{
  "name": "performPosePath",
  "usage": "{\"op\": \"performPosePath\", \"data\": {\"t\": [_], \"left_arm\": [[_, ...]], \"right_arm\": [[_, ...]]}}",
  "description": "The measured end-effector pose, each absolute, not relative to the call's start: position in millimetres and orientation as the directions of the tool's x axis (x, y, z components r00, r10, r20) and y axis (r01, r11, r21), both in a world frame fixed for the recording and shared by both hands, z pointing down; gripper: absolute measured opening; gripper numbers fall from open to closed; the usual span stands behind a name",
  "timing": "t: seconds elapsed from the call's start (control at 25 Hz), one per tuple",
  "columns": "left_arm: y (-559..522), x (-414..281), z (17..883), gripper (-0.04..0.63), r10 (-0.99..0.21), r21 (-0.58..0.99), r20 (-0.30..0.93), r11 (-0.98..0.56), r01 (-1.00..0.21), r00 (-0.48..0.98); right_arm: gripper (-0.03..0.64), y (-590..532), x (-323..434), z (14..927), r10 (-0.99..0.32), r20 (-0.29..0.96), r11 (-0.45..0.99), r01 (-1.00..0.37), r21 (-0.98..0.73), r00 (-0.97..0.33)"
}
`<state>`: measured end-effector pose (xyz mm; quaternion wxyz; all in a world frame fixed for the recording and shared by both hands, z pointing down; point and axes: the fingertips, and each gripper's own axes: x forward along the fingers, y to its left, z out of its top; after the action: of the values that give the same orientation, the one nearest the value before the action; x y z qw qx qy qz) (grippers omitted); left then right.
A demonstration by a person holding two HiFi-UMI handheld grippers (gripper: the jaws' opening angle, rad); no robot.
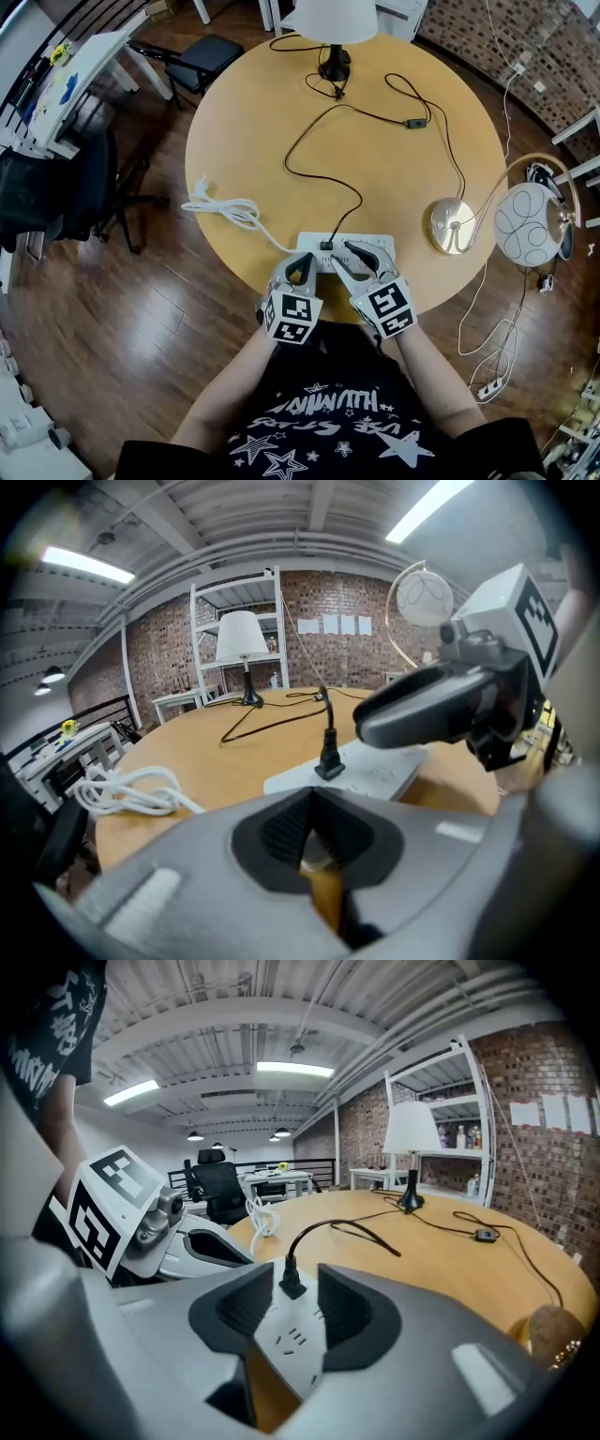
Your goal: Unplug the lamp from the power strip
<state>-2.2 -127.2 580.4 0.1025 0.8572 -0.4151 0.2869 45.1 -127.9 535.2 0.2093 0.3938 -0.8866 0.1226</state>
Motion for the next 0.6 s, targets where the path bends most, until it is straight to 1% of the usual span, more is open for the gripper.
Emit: {"op": "performPosePath", "data": {"t": [0.04,0.16,0.28,0.4,0.52,0.6], "left_arm": [[-127.3,-2.0,580.3,0.005,-0.65,-0.057,0.58,-0.634,-0.771,0.491],[-127.1,-2.7,581.8,0.005,-0.639,-0.05,0.59,-0.638,-0.769,0.492],[-126.8,-3.0,582.4,0.005,-0.631,-0.046,0.593,-0.646,-0.762,0.499],[-126.5,-2.0,582.0,0.005,-0.625,-0.041,0.596,-0.651,-0.758,0.504],[-126.8,-1.1,582.1,0.005,-0.619,-0.033,0.598,-0.654,-0.756,0.509],[-126.5,-1.7,582.2,0.005,-0.617,-0.033,0.6,-0.656,-0.754,0.51]], "right_arm": [[0.183,-128.4,41.1,539.8,-0.621,0.484,0.676,-0.734,-0.067,-0.616],[0.193,-133.5,28.0,546.5,-0.573,0.521,0.716,-0.696,-0.058,-0.633],[0.17,-140.6,19.1,552.8,-0.556,0.539,0.745,-0.667,-0.015,-0.633],[0.103,-146.1,14.5,557.8,-0.542,0.561,0.764,-0.646,0.019,-0.625],[0.09,-147.0,12.8,559.1,-0.521,0.605,0.789,-0.61,0.072,-0.602],[0.086,-146.7,11.1,559.2,-0.513,0.611,0.797,-0.599,0.079,-0.603]]}}
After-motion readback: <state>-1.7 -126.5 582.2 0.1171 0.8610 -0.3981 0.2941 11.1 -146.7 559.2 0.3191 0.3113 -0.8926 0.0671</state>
